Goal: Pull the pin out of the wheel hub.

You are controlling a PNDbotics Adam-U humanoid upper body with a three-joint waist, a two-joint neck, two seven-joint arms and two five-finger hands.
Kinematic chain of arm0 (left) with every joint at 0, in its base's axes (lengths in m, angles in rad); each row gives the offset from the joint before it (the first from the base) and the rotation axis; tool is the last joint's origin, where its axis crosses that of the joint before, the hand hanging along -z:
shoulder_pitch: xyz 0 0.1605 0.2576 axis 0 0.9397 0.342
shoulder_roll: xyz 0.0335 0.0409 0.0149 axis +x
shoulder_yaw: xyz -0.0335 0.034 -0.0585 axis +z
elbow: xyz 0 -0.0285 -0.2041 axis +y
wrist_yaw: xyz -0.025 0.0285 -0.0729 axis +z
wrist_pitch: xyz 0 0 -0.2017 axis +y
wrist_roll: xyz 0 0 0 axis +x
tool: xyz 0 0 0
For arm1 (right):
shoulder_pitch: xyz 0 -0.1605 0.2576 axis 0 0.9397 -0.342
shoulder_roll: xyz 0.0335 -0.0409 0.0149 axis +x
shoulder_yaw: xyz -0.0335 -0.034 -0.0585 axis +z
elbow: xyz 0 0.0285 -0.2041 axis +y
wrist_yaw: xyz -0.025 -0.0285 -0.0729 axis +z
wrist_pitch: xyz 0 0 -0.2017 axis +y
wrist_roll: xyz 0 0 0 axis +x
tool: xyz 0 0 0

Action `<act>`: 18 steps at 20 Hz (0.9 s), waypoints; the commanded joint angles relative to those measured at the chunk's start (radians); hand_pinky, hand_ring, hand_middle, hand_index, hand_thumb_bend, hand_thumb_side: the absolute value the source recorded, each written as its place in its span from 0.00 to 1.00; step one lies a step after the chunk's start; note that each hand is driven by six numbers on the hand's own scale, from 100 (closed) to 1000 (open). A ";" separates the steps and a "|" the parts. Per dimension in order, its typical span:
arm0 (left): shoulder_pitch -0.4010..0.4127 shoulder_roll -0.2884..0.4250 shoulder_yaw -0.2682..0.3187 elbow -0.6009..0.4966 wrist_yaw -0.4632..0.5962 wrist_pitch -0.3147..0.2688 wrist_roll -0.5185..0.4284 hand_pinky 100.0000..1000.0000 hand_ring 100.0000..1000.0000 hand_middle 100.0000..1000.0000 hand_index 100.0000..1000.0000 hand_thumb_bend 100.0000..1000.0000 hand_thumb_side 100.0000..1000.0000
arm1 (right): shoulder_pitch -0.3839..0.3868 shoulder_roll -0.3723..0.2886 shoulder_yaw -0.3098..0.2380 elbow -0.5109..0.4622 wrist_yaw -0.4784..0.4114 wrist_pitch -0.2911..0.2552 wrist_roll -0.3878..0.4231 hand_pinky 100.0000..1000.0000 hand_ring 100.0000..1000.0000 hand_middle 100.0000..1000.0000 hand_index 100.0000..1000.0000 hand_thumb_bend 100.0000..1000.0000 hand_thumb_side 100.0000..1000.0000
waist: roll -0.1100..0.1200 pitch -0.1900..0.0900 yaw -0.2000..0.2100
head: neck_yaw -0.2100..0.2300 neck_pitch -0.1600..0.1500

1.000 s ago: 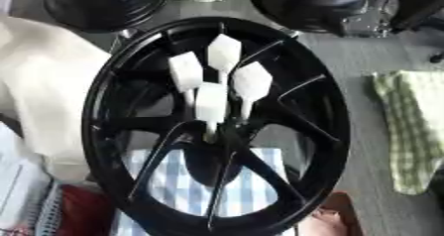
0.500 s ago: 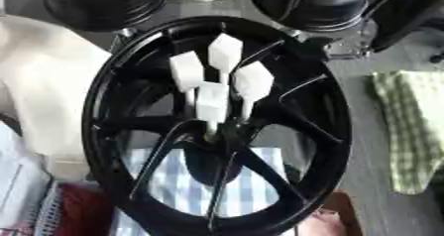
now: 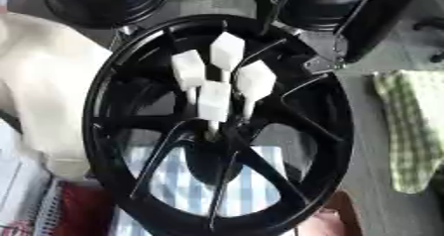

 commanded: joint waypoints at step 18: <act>-0.019 0.021 0.005 -0.012 -0.001 -0.003 -0.004 0.74 0.70 0.62 0.76 0.22 0.68 | -0.065 0.068 0.083 0.188 0.045 -0.075 -0.001 0.83 0.75 0.69 0.74 0.34 0.20 | -0.001 -0.010 0.012 | -0.009 0.070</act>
